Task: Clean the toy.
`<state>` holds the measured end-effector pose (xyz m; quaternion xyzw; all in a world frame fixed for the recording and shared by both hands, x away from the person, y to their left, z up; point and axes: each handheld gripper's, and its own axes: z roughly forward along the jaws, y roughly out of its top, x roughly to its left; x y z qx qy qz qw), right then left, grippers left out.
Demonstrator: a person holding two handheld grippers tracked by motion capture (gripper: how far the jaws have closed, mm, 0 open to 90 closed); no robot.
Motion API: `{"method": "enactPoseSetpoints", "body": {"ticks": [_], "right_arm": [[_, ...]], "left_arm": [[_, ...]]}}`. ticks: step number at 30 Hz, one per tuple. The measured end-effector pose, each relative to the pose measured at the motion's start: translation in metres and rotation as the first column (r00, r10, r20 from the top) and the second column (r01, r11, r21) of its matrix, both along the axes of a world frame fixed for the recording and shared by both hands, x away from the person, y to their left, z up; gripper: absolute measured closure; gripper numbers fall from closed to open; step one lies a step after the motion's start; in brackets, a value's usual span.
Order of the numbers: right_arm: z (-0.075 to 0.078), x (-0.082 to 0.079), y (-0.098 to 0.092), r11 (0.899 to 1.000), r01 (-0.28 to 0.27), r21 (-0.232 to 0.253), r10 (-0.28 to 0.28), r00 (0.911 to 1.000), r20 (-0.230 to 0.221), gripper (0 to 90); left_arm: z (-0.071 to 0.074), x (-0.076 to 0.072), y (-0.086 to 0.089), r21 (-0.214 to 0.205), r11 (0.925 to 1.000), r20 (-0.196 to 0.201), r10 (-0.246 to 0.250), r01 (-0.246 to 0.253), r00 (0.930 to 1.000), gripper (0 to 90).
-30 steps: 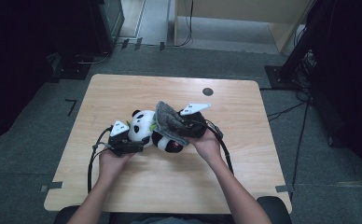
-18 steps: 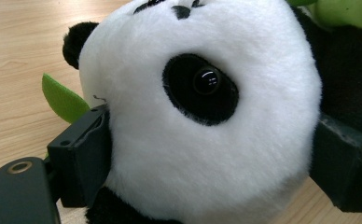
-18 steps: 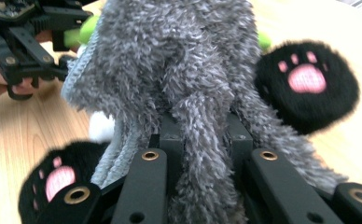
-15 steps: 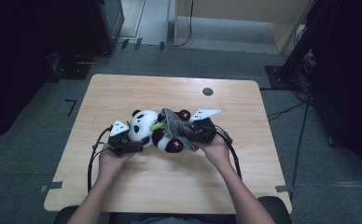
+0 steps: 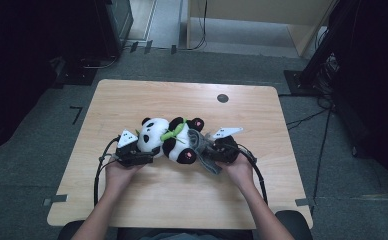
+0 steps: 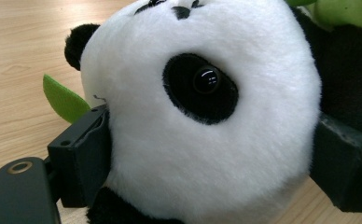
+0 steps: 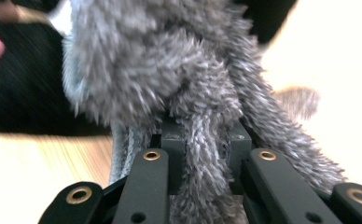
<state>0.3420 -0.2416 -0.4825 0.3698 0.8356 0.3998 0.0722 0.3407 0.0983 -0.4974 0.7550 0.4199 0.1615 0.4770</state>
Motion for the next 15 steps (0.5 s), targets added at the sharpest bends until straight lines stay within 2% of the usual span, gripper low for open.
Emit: {"method": "enactPoseSetpoints", "body": {"ticks": [4, 6, 8, 9, 10, 15], "right_arm": [[-0.006, -0.003, -0.004, 1.0, 0.013, 0.006, -0.013, 0.9998, -0.014, 76.5], [-0.004, -0.004, -0.006, 1.0, 0.017, -0.001, -0.017, 0.9998, -0.014, 76.6], [0.008, -0.004, -0.007, 1.0, 0.019, -0.01, -0.019, 0.9998, -0.001, 76.8], [0.008, -0.004, -0.007, 1.0, 0.019, -0.01, -0.019, 0.9998, -0.001, 76.8], [0.02, -0.006, -0.008, 1.0, 0.021, -0.007, -0.021, 0.9994, 0.027, 76.8], [0.054, -0.006, -0.009, 0.999, 0.025, 0.031, -0.028, 0.9963, 0.082, 76.8]], "left_arm": [[0.0, 0.0, 0.001, -0.004, 1.0, 0.002, -0.004, 0.004, 1.0, 11.5], [0.0, 0.0, 0.002, -0.008, 1.0, 0.001, -0.002, 0.002, 1.0, 11.6], [0.0, 0.0, 0.003, -0.012, 0.9999, 0.005, -0.005, 0.005, 1.0, 12.7], [0.0, 0.0, 0.003, -0.012, 0.9999, 0.005, -0.005, 0.005, 1.0, 13.1], [0.001, 0.0, 0.003, -0.014, 0.9999, 0.007, -0.006, 0.007, 1.0, 13.8], [0.001, 0.0, 0.003, -0.012, 0.9999, 0.01, -0.005, 0.005, 0.9999, 15.3]]}}
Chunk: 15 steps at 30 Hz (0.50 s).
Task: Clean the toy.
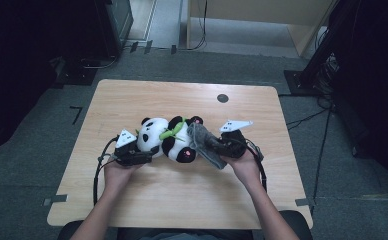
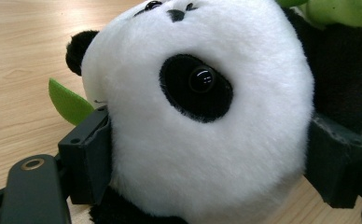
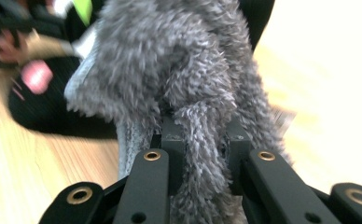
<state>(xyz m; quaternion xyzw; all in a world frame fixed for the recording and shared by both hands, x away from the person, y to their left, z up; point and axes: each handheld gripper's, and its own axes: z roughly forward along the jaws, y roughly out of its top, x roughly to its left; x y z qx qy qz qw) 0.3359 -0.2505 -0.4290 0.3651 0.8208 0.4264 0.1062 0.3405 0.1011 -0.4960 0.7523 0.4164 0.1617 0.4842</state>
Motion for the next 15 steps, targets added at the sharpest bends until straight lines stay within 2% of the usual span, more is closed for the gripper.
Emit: {"method": "enactPoseSetpoints", "body": {"ticks": [4, 7, 9, 12, 13, 15], "right_arm": [[0.024, 0.007, 0.01, 0.999, -0.026, 0.018, 0.025, 0.9985, 0.048, 76.7], [0.039, 0.016, 0.024, 0.998, -0.055, 0.034, 0.053, 0.9956, 0.078, 76.6], [0.047, 0.023, 0.037, 0.996, -0.077, 0.035, 0.074, 0.9946, 0.073, 76.4], [0.056, 0.034, 0.062, 0.994, -0.112, 0.006, 0.112, 0.9906, 0.079, 76.0], [0.056, 0.034, 0.062, 0.994, -0.112, 0.006, 0.112, 0.9906, 0.079, 76.0], [0.058, 0.046, 0.085, 0.989, -0.145, -0.017, 0.146, 0.9866, 0.073, 75.7]], "left_arm": [[0.001, 0.0, -0.001, -0.004, 1.0, 0.001, 0.003, -0.003, 1.0, 15.7], [0.001, 0.0, -0.001, -0.003, 1.0, 0.004, 0.003, -0.003, 1.0, 15.8], [0.001, 0.0, -0.001, -0.005, 1.0, 0.005, 0.005, -0.005, 1.0, 15.8], [0.001, 0.0, -0.001, -0.006, 1.0, 0.005, 0.005, -0.005, 1.0, 15.8], [0.001, 0.0, -0.001, -0.004, 1.0, 0.006, 0.004, -0.004, 1.0, 15.8], [0.001, 0.0, -0.001, -0.005, 1.0, 0.007, 0.004, -0.004, 1.0, 15.8]]}}
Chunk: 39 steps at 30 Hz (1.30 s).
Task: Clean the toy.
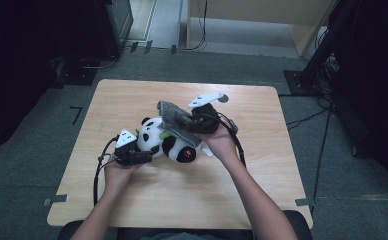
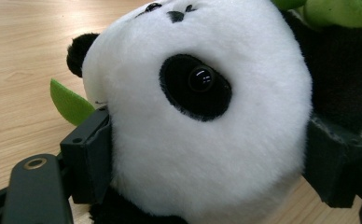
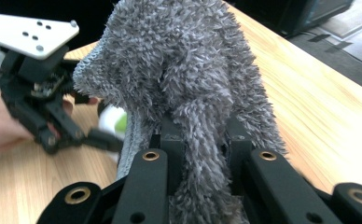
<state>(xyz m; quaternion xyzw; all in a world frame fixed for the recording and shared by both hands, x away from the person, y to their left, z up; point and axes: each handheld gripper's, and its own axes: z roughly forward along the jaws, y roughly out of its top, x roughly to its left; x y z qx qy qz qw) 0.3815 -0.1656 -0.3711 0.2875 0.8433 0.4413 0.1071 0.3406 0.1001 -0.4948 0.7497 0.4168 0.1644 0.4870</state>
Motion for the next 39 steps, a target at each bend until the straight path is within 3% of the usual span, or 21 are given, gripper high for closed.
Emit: {"method": "enactPoseSetpoints", "body": {"ticks": [1, 3, 8, 9, 10, 11, 12, 14, 16, 20, 22, 23, 24, 31, 39], "right_arm": [[0.0, 0.0, 0.0, 1.0, 0.0, 0.0, 0.0, 1.0, 0.0, 75.7], [-0.003, 0.011, 0.022, 0.999, -0.025, -0.035, 0.024, 0.9994, -0.024, 75.3], [-0.009, 0.024, 0.055, 0.993, -0.061, -0.097, 0.057, 0.9972, -0.048, 74.0], [-0.009, 0.024, 0.055, 0.993, -0.061, -0.097, 0.057, 0.9972, -0.048, 74.0], [-0.014, 0.028, 0.065, 0.988, -0.081, -0.134, 0.075, 0.9958, -0.052, 70.1], [-0.014, 0.028, 0.065, 0.988, -0.081, -0.134, 0.075, 0.9958, -0.052, 70.1], [-0.02, 0.032, 0.073, 0.983, -0.109, -0.145, 0.1, 0.9927, -0.068, 58.6], [-0.022, 0.034, 0.076, 0.983, -0.11, -0.148, 0.101, 0.9926, -0.068, 57.9], [-0.022, 0.032, 0.081, 0.983, -0.114, -0.144, 0.106, 0.9925, -0.061, 70.8], [-0.017, 0.025, 0.087, 0.982, -0.14, -0.126, 0.134, 0.9893, -0.058, 73.6], [-0.017, 0.018, 0.096, 0.974, -0.171, -0.149, 0.165, 0.985, -0.053, 73.3], [-0.023, 0.012, 0.106, 0.961, -0.181, -0.208, 0.173, 0.9833, -0.055, 72.2], [-0.027, 0.011, 0.108, 0.956, -0.187, -0.224, 0.181, 0.9823, -0.049, 71.8], [-0.029, 0.016, 0.105, 0.947, -0.189, -0.26, 0.196, 0.9805, 0.002, 72.8], [-0.026, 0.037, 0.095, 0.963, -0.115, -0.242, 0.116, 0.9932, -0.012, 71.6]], "left_arm": [[0.0, 0.0, 0.0, 0.0, 1.0, 0.0, 0.0, 0.0, 1.0, 15.8], [0.0, 0.0, 0.0, -0.001, 1.0, 0.0, 0.001, -0.001, 1.0, 15.9], [0.0, 0.0, 0.0, 0.001, 1.0, 0.0, 0.001, -0.001, 1.0, 15.9], [0.0, 0.0, 0.0, 0.001, 1.0, -0.001, 0.001, -0.001, 1.0, 15.9], [0.0, 0.0, 0.0, 0.0, 1.0, -0.003, 0.0, 0.0, 1.0, 15.9], [0.0, 0.0, 0.0, 0.0, 1.0, -0.003, 0.0, 0.0, 1.0, 15.9], [0.0, 0.0, 0.0, 0.001, 1.0, -0.003, 0.001, -0.001, 1.0, 15.9], [0.0, 0.0, 0.0, -0.003, 1.0, -0.006, 0.005, -0.005, 1.0, 15.9], [0.0, 0.001, 0.0, -0.008, 0.9999, -0.008, 0.007, -0.007, 0.9999, 15.9], [0.001, 0.001, 0.0, -0.004, 1.0, -0.003, 0.008, -0.008, 1.0, 16.0], [0.001, 0.001, -0.001, -0.005, 0.9999, -0.007, 0.011, -0.012, 0.9999, 16.0], [0.002, 0.0, -0.001, 0.003, 0.9999, -0.01, 0.017, -0.017, 0.9998, 16.6], [0.002, 0.0, -0.001, 0.007, 0.9998, -0.015, 0.017, -0.017, 0.9997, 17.0], [0.001, 0.001, -0.002, -0.002, 0.9995, -0.008, 0.031, -0.031, 0.9995, 21.1], [0.0, 0.002, -0.001, -0.008, 0.9995, -0.01, 0.03, -0.03, 0.9995, 21.4]]}}
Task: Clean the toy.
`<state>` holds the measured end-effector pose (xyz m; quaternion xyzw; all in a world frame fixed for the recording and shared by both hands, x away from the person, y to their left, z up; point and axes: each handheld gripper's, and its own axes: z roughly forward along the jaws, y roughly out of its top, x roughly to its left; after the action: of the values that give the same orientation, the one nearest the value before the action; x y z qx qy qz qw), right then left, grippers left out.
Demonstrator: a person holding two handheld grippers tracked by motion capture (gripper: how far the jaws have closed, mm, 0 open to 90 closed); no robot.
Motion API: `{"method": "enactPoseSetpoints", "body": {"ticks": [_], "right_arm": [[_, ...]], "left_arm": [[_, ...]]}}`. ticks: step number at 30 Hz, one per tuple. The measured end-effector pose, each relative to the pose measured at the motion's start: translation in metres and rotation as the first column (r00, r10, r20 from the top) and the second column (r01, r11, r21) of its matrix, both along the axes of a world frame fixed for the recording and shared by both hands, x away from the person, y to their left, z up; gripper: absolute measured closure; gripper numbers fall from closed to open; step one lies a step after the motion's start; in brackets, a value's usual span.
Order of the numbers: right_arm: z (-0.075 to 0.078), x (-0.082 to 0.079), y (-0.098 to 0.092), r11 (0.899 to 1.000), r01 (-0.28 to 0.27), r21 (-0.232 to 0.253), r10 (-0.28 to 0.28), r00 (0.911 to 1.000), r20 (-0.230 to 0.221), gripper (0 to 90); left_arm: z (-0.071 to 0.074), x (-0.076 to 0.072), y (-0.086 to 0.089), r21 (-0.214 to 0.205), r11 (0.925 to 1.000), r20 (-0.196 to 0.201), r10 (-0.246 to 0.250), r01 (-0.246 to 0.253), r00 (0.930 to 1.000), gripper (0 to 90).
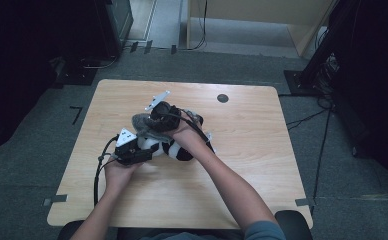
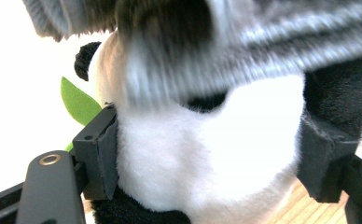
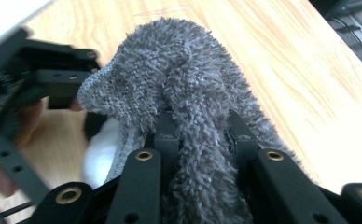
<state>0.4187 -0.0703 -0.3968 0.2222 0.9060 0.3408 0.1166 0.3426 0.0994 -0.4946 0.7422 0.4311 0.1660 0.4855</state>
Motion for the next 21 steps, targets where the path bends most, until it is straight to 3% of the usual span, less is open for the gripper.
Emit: {"method": "enactPoseSetpoints", "body": {"ticks": [1, 4, 6, 7, 11, 12, 18, 21], "right_arm": [[-0.001, 0.009, -0.004, 0.999, 0.026, 0.024, -0.026, 0.9994, -0.024, 71.2], [-0.002, 0.017, -0.009, 0.998, 0.067, 0.014, -0.066, 0.9976, -0.022, 71.8], [-0.006, 0.027, -0.014, 0.995, 0.1, 0.01, -0.1, 0.994, -0.045, 72.2], [-0.01, 0.036, -0.02, 0.992, 0.125, 0.035, -0.121, 0.9884, -0.091, 72.0], [-0.015, 0.046, -0.026, 0.986, 0.164, 0.034, -0.159, 0.9803, -0.117, 71.2], [-0.017, 0.049, -0.029, 0.981, 0.186, 0.058, -0.176, 0.9732, -0.149, 71.4], [-0.012, 0.044, -0.026, 0.985, 0.169, 0.039, -0.163, 0.9792, -0.121, 72.6], [0.0, 0.036, -0.024, 0.985, 0.152, 0.076, -0.144, 0.9842, -0.103, 72.3]], "left_arm": [[0.0, 0.0, 0.0, -0.003, 1.0, 0.001, -0.001, 0.001, 1.0, 21.3], [0.0, 0.0, 0.0, -0.001, 1.0, 0.002, -0.001, 0.001, 1.0, 21.4], [0.0, 0.0, -0.001, -0.004, 1.0, 0.001, 0.001, -0.001, 1.0, 21.4], [0.0, 0.0, 0.0, -0.007, 1.0, 0.0, 0.001, -0.001, 1.0, 21.4], [0.0, 0.0, -0.001, -0.009, 1.0, 0.004, 0.002, -0.002, 1.0, 21.3], [0.0, 0.0, 0.0, -0.011, 0.9999, 0.005, 0.003, -0.003, 1.0, 21.2], [-0.001, -0.001, 0.0, -0.006, 1.0, 0.01, -0.003, 0.003, 0.9999, 20.2], [-0.001, -0.001, 0.0, -0.006, 1.0, 0.011, -0.002, 0.003, 0.9999, 19.7]]}}
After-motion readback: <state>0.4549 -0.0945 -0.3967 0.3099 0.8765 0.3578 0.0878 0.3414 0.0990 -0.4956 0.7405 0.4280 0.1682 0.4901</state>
